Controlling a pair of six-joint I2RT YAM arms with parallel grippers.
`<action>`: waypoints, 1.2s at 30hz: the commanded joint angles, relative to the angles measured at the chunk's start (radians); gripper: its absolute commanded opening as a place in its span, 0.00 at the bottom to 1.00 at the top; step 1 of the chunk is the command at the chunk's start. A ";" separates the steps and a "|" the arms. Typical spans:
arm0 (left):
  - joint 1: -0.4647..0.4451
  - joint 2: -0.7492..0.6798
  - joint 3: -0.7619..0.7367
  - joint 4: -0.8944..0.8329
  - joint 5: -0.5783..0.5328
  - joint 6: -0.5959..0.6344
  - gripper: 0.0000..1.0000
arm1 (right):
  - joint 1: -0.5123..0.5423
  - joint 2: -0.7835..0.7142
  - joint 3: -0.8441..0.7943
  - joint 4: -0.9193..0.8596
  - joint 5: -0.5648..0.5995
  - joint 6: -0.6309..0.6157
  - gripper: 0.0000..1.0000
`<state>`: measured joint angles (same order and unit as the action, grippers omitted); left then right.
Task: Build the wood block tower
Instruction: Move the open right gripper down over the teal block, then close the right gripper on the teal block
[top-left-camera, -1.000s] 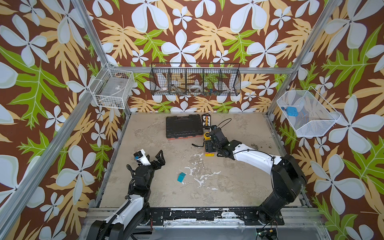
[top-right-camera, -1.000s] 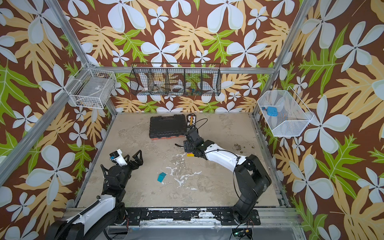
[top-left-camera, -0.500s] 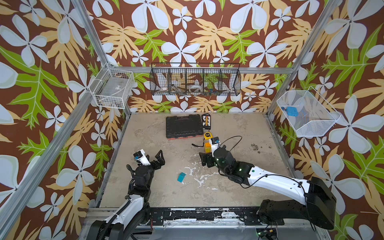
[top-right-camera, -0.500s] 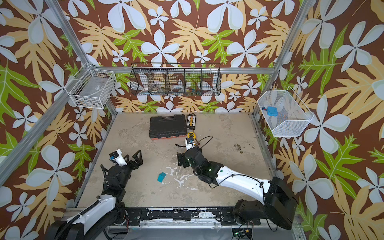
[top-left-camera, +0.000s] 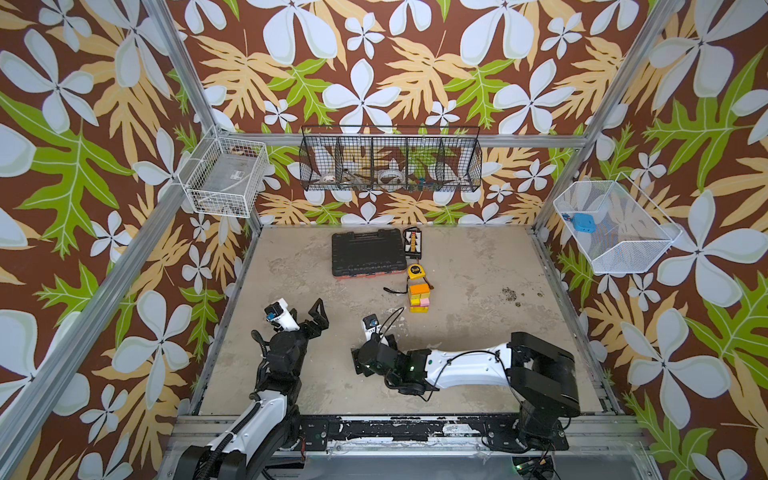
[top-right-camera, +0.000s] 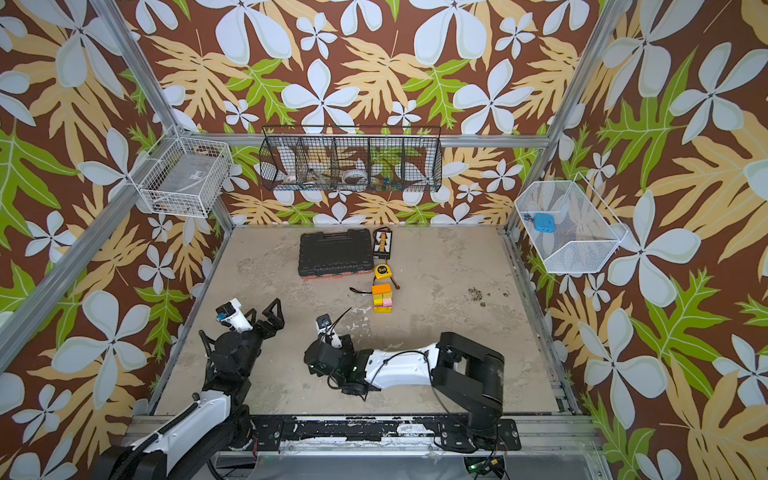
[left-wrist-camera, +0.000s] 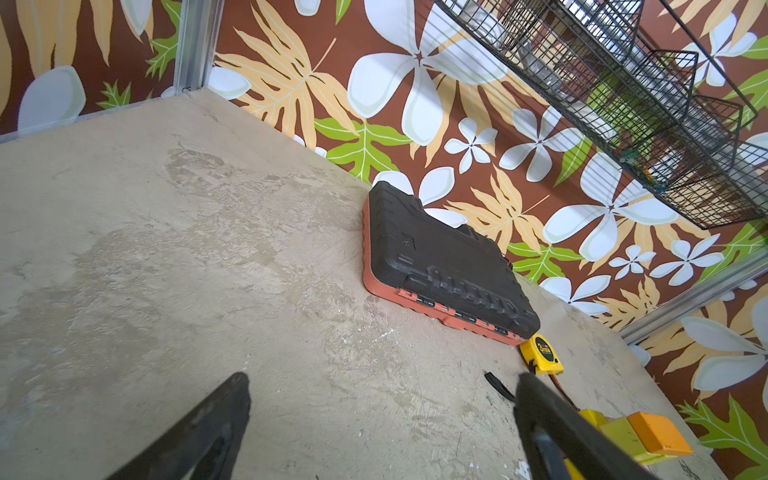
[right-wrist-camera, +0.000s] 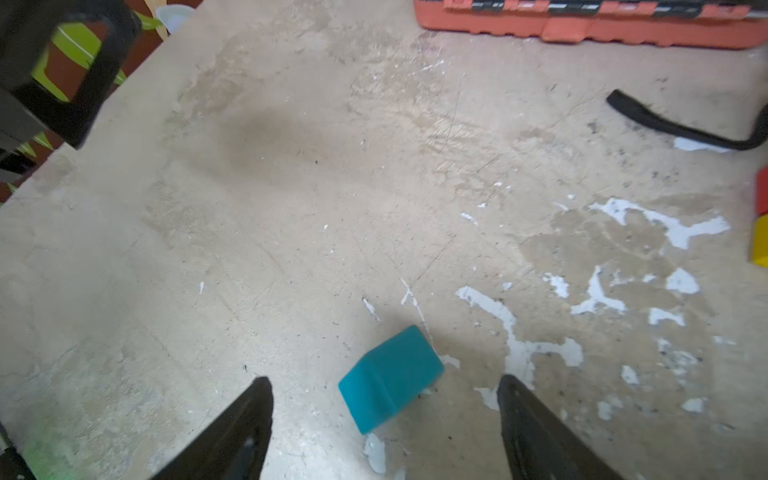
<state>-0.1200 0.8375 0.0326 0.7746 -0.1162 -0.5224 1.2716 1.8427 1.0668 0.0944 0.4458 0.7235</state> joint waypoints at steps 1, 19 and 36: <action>0.000 -0.002 -0.002 0.012 -0.009 0.001 1.00 | 0.011 0.070 0.072 -0.074 0.069 0.021 0.87; 0.001 0.000 -0.002 0.014 -0.016 -0.002 1.00 | 0.012 0.210 0.169 -0.234 0.193 0.086 0.81; 0.000 0.000 -0.002 0.014 -0.016 -0.002 1.00 | 0.018 0.157 0.096 -0.177 0.136 0.066 0.63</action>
<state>-0.1200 0.8371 0.0326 0.7746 -0.1265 -0.5228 1.2888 2.0033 1.1599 -0.1078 0.6006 0.8066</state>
